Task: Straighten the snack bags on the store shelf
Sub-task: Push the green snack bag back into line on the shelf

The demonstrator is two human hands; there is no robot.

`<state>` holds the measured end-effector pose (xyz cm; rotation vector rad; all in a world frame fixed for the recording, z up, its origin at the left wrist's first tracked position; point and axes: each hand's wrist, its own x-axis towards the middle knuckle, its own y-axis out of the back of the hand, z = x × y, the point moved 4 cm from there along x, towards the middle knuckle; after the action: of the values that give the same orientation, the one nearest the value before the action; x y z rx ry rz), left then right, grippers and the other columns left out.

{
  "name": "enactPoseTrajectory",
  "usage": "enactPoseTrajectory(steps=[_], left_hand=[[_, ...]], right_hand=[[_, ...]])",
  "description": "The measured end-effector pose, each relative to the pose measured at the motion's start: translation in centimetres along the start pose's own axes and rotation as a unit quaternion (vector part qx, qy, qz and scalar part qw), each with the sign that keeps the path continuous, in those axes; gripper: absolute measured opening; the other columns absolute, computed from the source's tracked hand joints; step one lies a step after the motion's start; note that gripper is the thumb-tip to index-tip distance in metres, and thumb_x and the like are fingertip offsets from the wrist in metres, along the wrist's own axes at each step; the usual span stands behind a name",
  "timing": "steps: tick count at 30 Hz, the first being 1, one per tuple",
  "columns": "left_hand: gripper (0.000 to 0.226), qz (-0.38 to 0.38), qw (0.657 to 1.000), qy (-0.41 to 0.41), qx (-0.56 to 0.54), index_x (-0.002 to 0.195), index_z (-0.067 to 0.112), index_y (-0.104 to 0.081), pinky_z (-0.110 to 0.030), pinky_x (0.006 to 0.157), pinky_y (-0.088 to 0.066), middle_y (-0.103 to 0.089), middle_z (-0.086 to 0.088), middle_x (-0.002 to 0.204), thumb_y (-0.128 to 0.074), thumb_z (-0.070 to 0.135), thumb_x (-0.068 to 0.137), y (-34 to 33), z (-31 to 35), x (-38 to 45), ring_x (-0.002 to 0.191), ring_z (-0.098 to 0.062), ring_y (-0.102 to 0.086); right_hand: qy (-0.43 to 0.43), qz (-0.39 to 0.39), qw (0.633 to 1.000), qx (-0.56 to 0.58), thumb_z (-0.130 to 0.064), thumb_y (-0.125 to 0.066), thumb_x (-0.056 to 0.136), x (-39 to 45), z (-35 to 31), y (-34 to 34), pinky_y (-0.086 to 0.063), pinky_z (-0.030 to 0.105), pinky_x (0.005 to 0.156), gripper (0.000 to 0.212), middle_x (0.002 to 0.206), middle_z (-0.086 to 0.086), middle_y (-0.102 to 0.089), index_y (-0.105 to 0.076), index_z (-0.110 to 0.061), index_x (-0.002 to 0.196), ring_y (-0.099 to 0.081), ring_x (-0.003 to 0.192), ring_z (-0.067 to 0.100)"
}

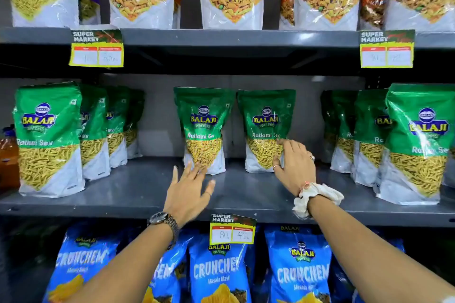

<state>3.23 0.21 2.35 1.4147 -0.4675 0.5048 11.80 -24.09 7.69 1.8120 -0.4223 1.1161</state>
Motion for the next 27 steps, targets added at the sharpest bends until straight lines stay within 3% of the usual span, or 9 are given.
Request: enactPoseTrajectory(steps=[4, 8, 12, 19, 27], left_hand=[[0.080, -0.012, 0.999, 0.025, -0.026, 0.142, 0.018, -0.032, -0.046, 0.116, -0.007, -0.032, 0.001, 0.152, -0.001, 0.056, 0.079, -1.4, -2.0, -0.8, 0.142, -0.014, -0.014], [0.075, -0.008, 0.998, 0.025, -0.051, 0.137, 0.023, -0.042, -0.044, 0.114, -0.015, -0.039, 0.004, 0.148, -0.003, 0.053, 0.080, -2.1, -1.9, -1.3, 0.141, -0.013, -0.021], [0.069, 0.004, 0.998, 0.037, -0.047, 0.128, 0.032, -0.053, -0.041, 0.111, -0.025, -0.049, 0.007, 0.141, -0.008, 0.050, 0.079, -2.5, -2.3, -1.5, 0.134, -0.011, -0.035], [0.054, 0.036, 0.999, 0.034, -0.017, 0.117, 0.030, -0.063, -0.046, 0.102, -0.038, -0.062, 0.002, 0.127, -0.024, 0.041, 0.082, -2.8, -2.2, -1.6, 0.120, -0.016, -0.054], [0.048, 0.050, 0.998, 0.030, -0.004, 0.115, 0.030, -0.065, -0.045, 0.098, -0.042, -0.064, 0.003, 0.123, -0.030, 0.040, 0.084, -3.1, -2.3, -1.6, 0.116, -0.015, -0.058]], right_hand=[[-0.054, -0.093, 0.994, -0.011, -0.026, -0.065, 0.081, 0.8, 0.8, -3.3, -0.040, 0.051, 0.102, 0.061, 0.140, 0.014, -0.048, -0.044, -0.007, 0.135, -0.039, 0.132, 0.035], [-0.077, -0.121, 0.989, -0.035, -0.031, -0.066, 0.081, 2.1, 0.7, -6.7, -0.034, 0.055, 0.107, 0.077, 0.154, 0.019, -0.027, -0.029, -0.007, 0.144, -0.025, 0.141, 0.036], [-0.093, -0.118, 0.987, -0.055, -0.035, -0.066, 0.080, 3.6, 0.4, -9.0, -0.032, 0.061, 0.107, 0.086, 0.157, 0.021, -0.016, -0.019, -0.009, 0.148, -0.016, 0.144, 0.039], [-0.120, -0.107, 0.986, -0.041, -0.046, -0.072, 0.075, 5.5, 0.8, -11.9, -0.039, 0.071, 0.096, 0.103, 0.158, 0.024, 0.000, -0.007, -0.017, 0.150, -0.002, 0.143, 0.049], [-0.156, -0.085, 0.984, -0.006, -0.048, -0.079, 0.069, 6.0, 1.2, -13.1, -0.034, 0.069, 0.099, 0.112, 0.155, 0.030, 0.014, -0.006, -0.028, 0.151, -0.004, 0.138, 0.060]])
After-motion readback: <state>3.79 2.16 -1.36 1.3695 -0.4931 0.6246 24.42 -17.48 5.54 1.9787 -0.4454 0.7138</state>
